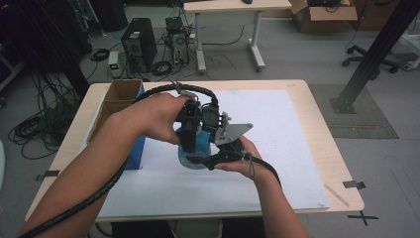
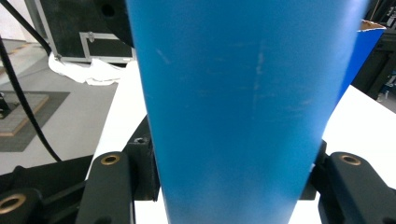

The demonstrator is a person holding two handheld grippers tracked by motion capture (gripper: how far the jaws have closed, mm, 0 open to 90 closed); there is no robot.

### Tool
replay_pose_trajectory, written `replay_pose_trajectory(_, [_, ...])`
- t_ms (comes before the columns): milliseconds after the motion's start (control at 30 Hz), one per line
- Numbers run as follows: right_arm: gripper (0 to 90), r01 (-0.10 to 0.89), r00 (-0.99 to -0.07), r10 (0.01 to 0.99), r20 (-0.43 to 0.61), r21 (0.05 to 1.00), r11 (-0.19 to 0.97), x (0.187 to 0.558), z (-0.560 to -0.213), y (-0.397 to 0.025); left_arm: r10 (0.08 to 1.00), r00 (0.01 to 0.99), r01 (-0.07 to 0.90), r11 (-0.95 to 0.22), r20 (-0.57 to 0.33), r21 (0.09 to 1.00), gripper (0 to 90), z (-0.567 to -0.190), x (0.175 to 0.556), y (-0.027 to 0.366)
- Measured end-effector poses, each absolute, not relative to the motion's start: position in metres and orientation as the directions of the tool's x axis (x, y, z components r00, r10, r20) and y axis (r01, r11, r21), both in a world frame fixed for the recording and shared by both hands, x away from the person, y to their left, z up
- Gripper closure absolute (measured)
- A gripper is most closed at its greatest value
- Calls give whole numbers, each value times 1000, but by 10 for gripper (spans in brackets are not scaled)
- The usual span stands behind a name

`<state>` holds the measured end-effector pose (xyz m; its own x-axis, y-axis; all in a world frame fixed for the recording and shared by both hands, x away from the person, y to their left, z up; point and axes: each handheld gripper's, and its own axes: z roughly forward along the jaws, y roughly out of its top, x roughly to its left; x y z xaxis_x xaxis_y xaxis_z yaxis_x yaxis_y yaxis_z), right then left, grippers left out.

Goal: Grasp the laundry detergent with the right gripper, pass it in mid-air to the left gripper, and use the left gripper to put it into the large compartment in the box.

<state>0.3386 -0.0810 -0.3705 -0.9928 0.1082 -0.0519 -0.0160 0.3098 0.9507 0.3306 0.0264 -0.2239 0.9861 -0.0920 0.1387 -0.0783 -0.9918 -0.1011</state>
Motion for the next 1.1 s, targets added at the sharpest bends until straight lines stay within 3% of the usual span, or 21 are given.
replay_pose_trajectory(533, [209, 15, -981, 191, -33, 970, 245, 336, -372, -89, -87, 987, -71, -991, 134, -116, 381, -218, 330, 25])
replay_pose_trajectory(767, [67, 32, -980, 197, -16, 970, 239, 334, -366, -95, -54, 991, -38, -990, 120, -134, 380, -218, 332, 27])
replay_pose_trajectory(1100, [51, 28, -976, 216, -24, 971, 236, 331, -359, -111, -63, 988, -42, -989, 139, -145, 379, -215, 330, 24])
